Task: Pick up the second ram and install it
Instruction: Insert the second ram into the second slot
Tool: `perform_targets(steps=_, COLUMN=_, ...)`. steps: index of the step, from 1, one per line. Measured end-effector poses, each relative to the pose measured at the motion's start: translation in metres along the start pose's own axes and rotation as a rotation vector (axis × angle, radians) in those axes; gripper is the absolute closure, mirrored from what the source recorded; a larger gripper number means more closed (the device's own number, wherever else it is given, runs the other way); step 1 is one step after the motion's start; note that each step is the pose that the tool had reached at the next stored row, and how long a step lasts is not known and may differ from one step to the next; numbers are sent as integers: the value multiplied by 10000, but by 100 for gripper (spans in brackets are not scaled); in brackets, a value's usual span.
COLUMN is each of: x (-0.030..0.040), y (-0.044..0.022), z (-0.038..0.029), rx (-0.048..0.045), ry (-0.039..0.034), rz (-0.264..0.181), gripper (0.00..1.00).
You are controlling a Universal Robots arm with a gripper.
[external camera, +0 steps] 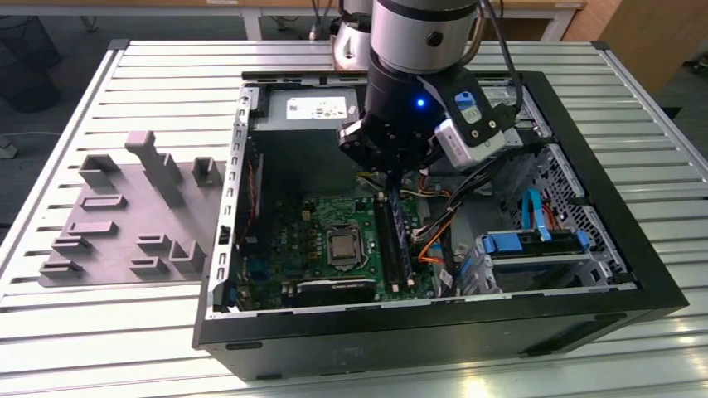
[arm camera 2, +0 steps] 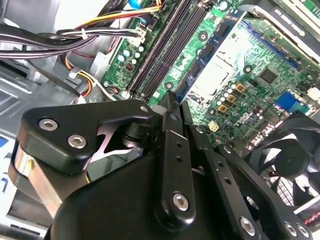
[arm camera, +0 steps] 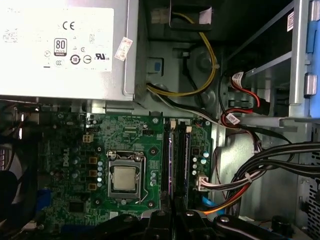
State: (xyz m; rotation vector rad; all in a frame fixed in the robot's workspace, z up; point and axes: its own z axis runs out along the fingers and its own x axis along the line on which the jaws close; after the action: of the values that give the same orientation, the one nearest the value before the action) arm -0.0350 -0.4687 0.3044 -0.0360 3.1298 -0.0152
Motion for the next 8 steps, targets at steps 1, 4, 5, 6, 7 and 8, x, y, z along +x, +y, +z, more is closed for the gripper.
perform_targets(steps=1, x=0, y=-1, z=17, rx=2, ry=1, rz=8, gripper=86)
perform_targets(steps=4, x=0, y=-10, z=72, rx=-1, ry=0, rz=45, gripper=86)
perform_targets(steps=5, x=0, y=-14, z=90, rx=0, ry=1, rz=50, gripper=86)
perform_targets(steps=6, x=1, y=-18, z=109, rx=1, ry=1, rz=57, gripper=86)
perform_targets(steps=7, x=1, y=-20, z=127, rx=0, ry=0, rz=63, gripper=86)
perform_targets(steps=8, x=1, y=-21, z=145, rx=0, ry=0, rz=67, gripper=86)
